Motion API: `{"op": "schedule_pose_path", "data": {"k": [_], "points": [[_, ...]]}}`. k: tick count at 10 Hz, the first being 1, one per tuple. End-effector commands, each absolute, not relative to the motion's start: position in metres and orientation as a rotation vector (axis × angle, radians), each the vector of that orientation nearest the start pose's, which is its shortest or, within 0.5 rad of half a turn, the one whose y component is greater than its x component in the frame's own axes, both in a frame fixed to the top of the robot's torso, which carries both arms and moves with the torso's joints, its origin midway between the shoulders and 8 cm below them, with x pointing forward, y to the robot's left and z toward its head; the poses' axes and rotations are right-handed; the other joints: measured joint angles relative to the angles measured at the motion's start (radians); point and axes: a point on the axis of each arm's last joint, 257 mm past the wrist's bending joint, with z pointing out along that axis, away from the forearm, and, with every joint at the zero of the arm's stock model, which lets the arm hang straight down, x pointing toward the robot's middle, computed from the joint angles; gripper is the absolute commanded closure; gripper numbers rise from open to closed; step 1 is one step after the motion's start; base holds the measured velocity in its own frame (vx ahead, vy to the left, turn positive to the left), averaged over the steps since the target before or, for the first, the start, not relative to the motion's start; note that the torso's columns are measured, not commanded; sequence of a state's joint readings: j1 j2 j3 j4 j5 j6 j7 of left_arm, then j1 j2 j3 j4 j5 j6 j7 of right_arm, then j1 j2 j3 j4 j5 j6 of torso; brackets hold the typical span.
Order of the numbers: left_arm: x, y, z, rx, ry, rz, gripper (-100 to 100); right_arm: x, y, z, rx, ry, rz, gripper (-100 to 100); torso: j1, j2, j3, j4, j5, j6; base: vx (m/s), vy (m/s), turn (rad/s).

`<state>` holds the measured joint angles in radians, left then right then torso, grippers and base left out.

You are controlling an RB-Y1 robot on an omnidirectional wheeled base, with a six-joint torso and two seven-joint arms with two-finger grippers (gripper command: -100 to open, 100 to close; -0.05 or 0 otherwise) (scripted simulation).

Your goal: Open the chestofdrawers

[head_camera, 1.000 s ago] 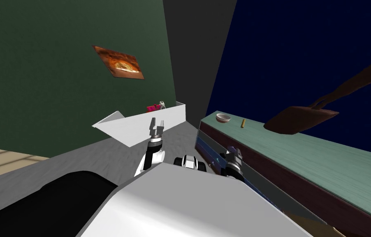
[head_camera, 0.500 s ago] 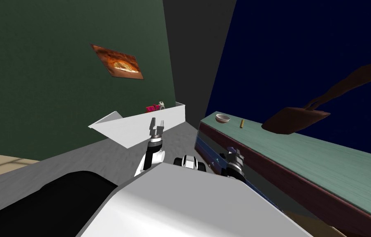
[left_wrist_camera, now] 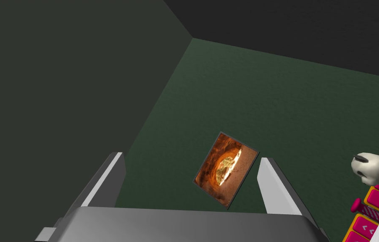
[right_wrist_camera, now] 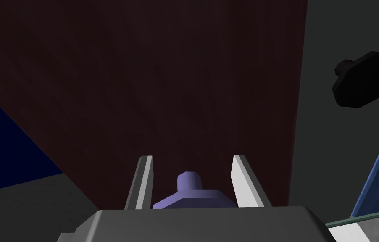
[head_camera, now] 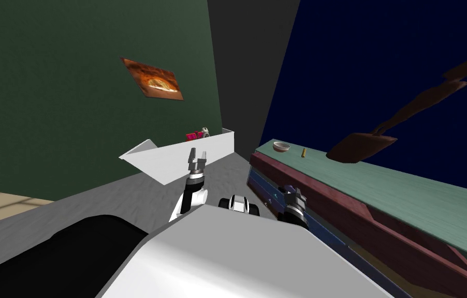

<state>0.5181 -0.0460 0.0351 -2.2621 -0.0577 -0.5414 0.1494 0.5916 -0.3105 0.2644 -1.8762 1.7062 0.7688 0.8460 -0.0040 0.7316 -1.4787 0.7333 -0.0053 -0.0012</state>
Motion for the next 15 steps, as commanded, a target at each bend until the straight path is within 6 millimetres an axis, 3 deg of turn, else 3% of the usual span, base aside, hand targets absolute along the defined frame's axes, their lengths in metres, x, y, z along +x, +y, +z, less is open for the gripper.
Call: {"op": "schedule_pose_path", "data": {"k": [1, 3, 11, 12, 15], "points": [[0.337, 0.290, 0.019, -0.698, 0.563, -1.364, 0, 0.310, -0.389, -0.283, -0.651, 1.708, -1.393, 100, 0.004, 0.003, 0.003, -0.001, -0.001, -0.001, -0.162, 0.154, -0.030], [0.337, 0.290, 0.019, -0.698, 0.563, -1.364, 0, 0.312, -0.393, -0.277, -0.639, 1.696, -1.405, 100, 0.000, 0.000, 0.001, -0.001, -0.002, -0.001, -0.119, 0.116, -0.009], [0.337, 0.290, 0.019, -0.698, 0.563, -1.364, 0, 0.304, -0.374, -0.281, -0.660, 1.701, -1.386, 100, 0.001, 0.003, 0.002, 0.001, 0.000, 0.000, -0.128, 0.112, -0.013], [0.337, 0.290, 0.019, -0.698, 0.563, -1.364, 0, 0.303, -0.374, -0.269, -0.649, 1.685, -1.397, -100, 0.002, 0.004, 0.003, 0.000, 0.000, 0.000, -0.062, 0.057, -0.023], [0.337, 0.290, 0.018, -0.698, 0.564, -1.363, 0, 0.292, -0.362, -0.254, -0.661, 1.681, -1.393, -100, -0.001, -0.001, -0.002, 0.003, 0.004, 0.001, 0.066, -0.046, -0.022]]}}
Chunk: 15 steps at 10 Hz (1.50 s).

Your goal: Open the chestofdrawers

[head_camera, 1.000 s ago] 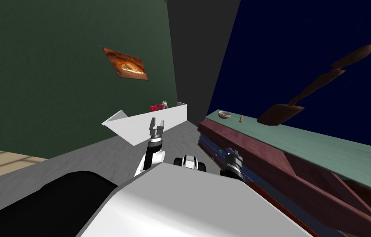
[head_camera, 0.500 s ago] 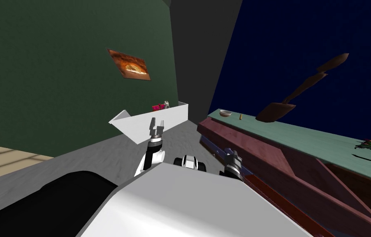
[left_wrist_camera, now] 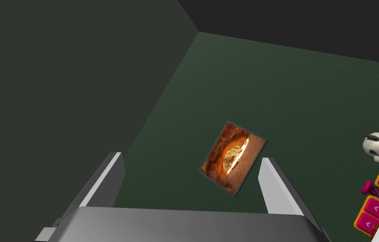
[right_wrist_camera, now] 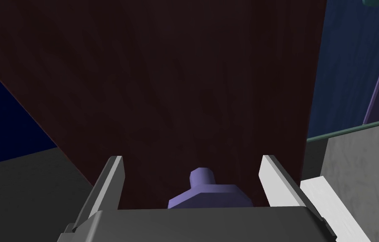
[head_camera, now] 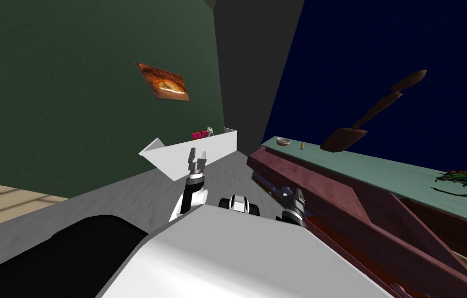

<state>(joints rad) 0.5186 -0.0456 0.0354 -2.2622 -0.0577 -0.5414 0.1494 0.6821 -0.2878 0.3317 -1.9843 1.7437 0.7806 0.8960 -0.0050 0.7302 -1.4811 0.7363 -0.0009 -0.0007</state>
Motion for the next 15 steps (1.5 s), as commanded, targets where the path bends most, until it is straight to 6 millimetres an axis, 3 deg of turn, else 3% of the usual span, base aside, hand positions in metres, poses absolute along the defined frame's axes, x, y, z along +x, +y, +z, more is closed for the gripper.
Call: {"op": "schedule_pose_path", "data": {"k": [1, 9, 11, 12, 13, 15], "points": [[0.337, 0.290, 0.018, -0.698, 0.564, -1.363, 0, 0.289, -0.359, -0.248, -0.663, 1.680, -1.392, -100, 0.003, 0.005, 0.003, 0.001, 0.001, 0.000, 0.054, -0.046, -0.016], [0.337, 0.290, 0.018, -0.698, 0.563, -1.364, 0, 0.272, -0.344, -0.217, -0.667, 1.672, -1.392, -100, 0.015, 0.018, 0.007, 0.011, 0.011, 0.001, 0.028, -0.015, -0.012], [0.337, 0.290, 0.018, -0.698, 0.563, -1.364, 0, 0.272, -0.344, -0.216, -0.665, 1.671, -1.391, -100, 0.017, 0.021, 0.008, 0.013, 0.014, 0.002, 0.014, -0.008, -0.006], [0.337, 0.290, 0.018, -0.698, 0.563, -1.364, 0, 0.268, -0.343, -0.230, -0.693, 1.699, -1.375, -100, 0.018, 0.022, 0.008, 0.014, 0.014, 0.002, 0.010, -0.005, 0.007], [0.337, 0.290, 0.018, -0.698, 0.563, -1.364, 0, 0.267, -0.342, -0.233, -0.700, 1.705, -1.372, 0, 0.016, 0.020, 0.009, 0.011, 0.011, 0.002, 0.007, -0.002, 0.006], [0.337, 0.290, 0.019, -0.698, 0.563, -1.364, 0, 0.265, -0.341, -0.240, -0.714, 1.719, -1.364, 0, 0.010, 0.014, 0.007, 0.007, 0.006, 0.001, 0.000, 0.000, 0.000]]}}
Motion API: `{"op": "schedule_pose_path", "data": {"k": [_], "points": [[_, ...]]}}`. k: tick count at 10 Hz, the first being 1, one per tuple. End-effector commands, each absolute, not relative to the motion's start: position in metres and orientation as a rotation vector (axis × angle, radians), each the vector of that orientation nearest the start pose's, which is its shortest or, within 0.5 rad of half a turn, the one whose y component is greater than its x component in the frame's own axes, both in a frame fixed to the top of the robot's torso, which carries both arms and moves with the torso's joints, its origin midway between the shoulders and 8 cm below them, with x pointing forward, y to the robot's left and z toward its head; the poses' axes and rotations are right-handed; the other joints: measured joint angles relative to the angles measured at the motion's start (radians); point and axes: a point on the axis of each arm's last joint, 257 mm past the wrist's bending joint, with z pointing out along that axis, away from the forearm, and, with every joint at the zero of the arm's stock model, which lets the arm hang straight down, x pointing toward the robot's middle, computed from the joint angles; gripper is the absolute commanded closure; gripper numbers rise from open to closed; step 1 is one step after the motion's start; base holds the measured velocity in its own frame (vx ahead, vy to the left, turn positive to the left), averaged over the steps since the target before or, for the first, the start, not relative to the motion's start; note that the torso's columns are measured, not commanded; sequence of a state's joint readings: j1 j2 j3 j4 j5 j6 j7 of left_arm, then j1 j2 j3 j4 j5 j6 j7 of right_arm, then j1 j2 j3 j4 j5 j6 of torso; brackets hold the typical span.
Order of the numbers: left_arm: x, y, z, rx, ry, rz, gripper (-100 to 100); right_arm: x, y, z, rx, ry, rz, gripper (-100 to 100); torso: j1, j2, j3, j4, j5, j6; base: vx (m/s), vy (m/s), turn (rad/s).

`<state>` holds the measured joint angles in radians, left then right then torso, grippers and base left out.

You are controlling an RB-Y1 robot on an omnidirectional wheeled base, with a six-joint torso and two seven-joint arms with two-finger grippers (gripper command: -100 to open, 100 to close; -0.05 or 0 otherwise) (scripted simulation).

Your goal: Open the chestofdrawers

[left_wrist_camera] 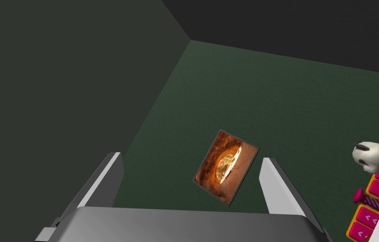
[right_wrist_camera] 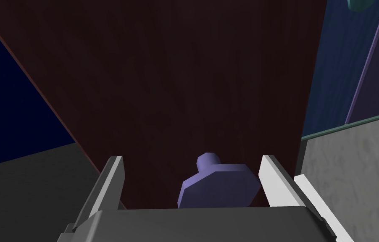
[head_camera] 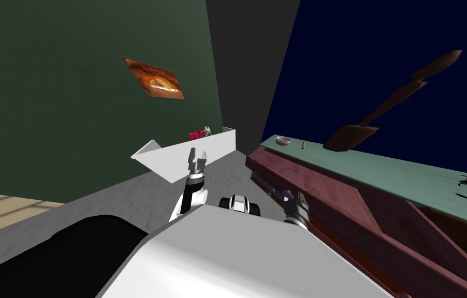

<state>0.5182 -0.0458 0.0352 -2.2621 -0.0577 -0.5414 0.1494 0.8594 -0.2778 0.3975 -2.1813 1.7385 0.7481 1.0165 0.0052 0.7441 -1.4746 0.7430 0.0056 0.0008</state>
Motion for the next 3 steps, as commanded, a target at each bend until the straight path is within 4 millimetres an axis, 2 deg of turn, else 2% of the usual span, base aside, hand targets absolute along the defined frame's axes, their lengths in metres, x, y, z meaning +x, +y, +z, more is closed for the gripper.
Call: {"op": "schedule_pose_path", "data": {"k": [1, 3], "points": [[0.3373, 0.2898, 0.0185, -0.698, 0.563, -1.364, 0, 0.2640, -0.3404, -0.2424, -0.718, 1.723, -1.361, 0, -0.002, -0.002, -0.001, -0.001, -0.002, 0.000, 0.000, 0.000, 0.000], [0.3373, 0.2898, 0.0185, -0.698, 0.563, -1.364, 0, 0.2632, -0.3398, -0.2449, -0.723, 1.728, -1.358, 0, -0.004, -0.004, -0.001, -0.003, -0.004, 0.000, 0.000, 0.000, 0.000]]}}
